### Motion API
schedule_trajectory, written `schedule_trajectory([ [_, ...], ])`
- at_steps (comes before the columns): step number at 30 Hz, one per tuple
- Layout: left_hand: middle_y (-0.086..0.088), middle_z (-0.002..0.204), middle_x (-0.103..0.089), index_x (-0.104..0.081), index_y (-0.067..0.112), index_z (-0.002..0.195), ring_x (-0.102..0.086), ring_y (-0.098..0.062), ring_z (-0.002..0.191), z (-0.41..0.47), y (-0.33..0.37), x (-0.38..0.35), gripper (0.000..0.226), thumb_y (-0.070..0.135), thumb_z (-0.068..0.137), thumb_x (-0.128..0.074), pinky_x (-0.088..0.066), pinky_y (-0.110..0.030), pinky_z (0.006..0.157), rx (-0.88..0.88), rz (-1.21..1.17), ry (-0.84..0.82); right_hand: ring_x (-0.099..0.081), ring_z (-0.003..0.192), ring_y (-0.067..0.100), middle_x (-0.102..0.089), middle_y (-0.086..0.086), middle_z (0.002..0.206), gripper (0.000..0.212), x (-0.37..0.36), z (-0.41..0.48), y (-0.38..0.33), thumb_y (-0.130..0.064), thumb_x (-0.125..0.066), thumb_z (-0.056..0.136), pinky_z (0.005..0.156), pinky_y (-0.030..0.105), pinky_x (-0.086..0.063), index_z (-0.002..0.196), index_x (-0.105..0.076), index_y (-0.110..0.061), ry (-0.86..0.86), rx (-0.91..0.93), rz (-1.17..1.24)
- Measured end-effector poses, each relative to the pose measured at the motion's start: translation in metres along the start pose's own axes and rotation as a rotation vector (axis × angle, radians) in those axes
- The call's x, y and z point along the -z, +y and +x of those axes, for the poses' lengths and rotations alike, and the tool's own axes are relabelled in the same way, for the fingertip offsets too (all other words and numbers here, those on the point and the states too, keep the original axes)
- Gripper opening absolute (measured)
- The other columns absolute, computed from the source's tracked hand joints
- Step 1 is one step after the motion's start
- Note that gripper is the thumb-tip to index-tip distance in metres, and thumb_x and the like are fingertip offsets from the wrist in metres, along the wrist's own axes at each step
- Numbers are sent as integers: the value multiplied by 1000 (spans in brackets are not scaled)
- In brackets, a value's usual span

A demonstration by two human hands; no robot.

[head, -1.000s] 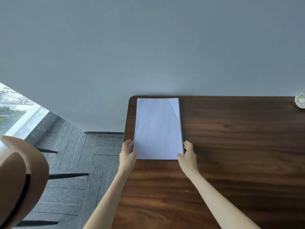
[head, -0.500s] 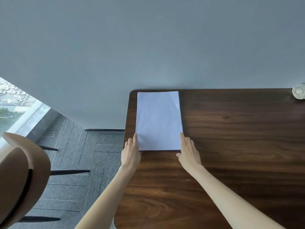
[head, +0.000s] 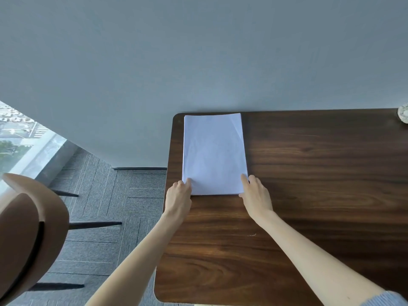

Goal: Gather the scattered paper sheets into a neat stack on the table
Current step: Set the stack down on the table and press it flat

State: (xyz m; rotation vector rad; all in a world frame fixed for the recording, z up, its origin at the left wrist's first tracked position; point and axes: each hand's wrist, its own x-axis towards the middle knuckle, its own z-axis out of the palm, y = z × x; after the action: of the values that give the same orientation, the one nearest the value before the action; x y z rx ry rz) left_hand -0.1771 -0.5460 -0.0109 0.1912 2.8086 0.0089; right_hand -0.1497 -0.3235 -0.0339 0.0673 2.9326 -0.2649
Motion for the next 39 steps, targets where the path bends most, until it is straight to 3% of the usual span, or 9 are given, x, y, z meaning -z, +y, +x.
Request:
schedule_trajectory([
  [5,-12,94,-65,-56,9,114,-62,-34,90,1,-4,0,36,-5,82,-49,-33,-34,65,-26,-1,2,-59,101,19,-59,6,114,45,-1,1,4,-22,-67,89,81,26,-55,130,-50,-12,3,8,17],
  [9,-9,99,-65,-55,15,128,-63,-33,93,1,-16,-4,43,9,86,-63,-45,-37,71,-20,-153,24,-60,105,21,-57,6,117,49,0,-2,7,-18,-71,86,83,31,-55,130,-49,-13,22,-44,198],
  [12,-2,112,-70,-48,23,140,-65,-26,105,1,-29,-1,63,19,82,-73,-51,-37,82,91,-395,6,-56,115,18,-52,2,132,64,0,-7,11,-16,-78,79,92,33,-51,134,-45,-18,25,-174,548],
  [14,2,113,-72,-51,22,137,-64,-18,108,-2,-32,2,55,13,86,-68,-51,-32,84,228,-675,35,-56,116,16,-50,0,137,72,0,-11,11,-14,-79,78,95,33,-49,138,-40,-20,36,-303,734],
  [17,0,110,-73,-55,18,128,-62,7,89,-10,-32,3,46,-3,87,-49,-47,-12,68,430,-1073,74,-54,122,19,-49,2,143,75,-5,-21,3,-5,-72,82,101,38,-49,144,-32,-21,50,-410,811],
  [19,2,110,-74,-56,18,126,-63,0,78,-14,-32,-1,55,-8,79,-43,-49,-23,64,478,-1173,48,-49,130,22,-43,1,148,77,-8,-28,-5,-4,-67,85,104,40,-46,148,-28,-23,20,-418,782],
  [29,0,116,-72,-60,18,121,-66,-30,103,-21,-12,-4,49,-4,80,-44,-49,-34,81,457,-1149,88,-43,135,23,-32,5,153,75,-8,-35,-22,-5,-64,87,102,33,-44,150,-25,-21,-10,-421,674],
  [34,3,106,-74,-59,19,119,-64,-23,104,-1,-23,0,47,6,77,-43,-51,-38,88,459,-1041,70,-54,120,22,-55,3,133,52,-2,-25,-9,-2,-59,87,87,26,-42,134,-42,-17,110,-448,754],
  [39,-2,115,-70,-59,13,123,-59,-24,112,35,-24,15,45,1,83,-42,-46,-33,89,478,-1056,94,-56,117,22,-58,6,129,43,10,13,-1,4,-53,86,85,27,-42,127,-51,-11,165,-485,793],
])
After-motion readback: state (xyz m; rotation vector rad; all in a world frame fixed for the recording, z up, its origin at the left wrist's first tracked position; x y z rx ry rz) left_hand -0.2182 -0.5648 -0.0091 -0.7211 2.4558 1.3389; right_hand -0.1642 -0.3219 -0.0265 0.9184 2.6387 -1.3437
